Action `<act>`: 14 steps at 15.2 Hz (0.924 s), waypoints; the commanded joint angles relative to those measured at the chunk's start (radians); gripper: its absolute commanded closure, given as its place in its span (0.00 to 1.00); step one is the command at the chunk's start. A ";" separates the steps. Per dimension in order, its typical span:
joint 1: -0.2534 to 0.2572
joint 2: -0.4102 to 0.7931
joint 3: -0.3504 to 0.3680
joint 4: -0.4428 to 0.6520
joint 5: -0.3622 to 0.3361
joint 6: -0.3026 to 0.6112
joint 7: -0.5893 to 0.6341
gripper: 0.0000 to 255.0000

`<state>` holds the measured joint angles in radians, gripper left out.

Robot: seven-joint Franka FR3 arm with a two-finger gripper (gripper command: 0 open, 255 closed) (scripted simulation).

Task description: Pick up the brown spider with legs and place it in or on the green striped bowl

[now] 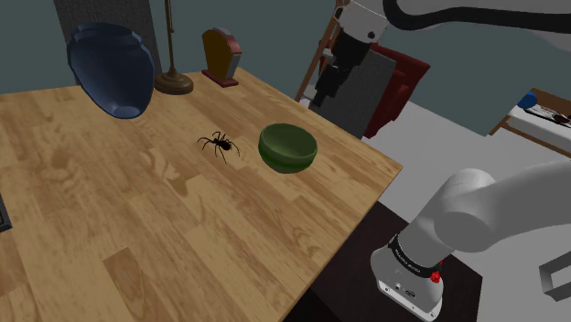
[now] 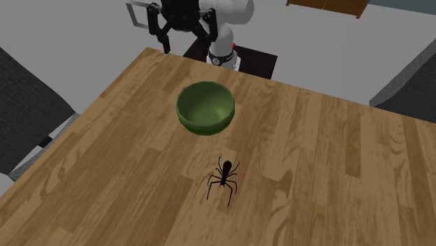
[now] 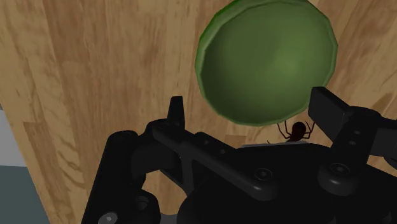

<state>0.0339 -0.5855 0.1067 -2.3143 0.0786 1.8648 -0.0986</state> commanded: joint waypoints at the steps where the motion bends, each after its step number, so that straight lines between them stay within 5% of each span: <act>1: 0.008 0.063 0.018 0.013 0.012 0.046 0.014 0.00; 14: 0.056 0.504 0.123 0.193 0.031 0.280 0.112 0.00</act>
<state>0.0856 -0.1199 0.2227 -2.1431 0.1118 2.1304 0.0043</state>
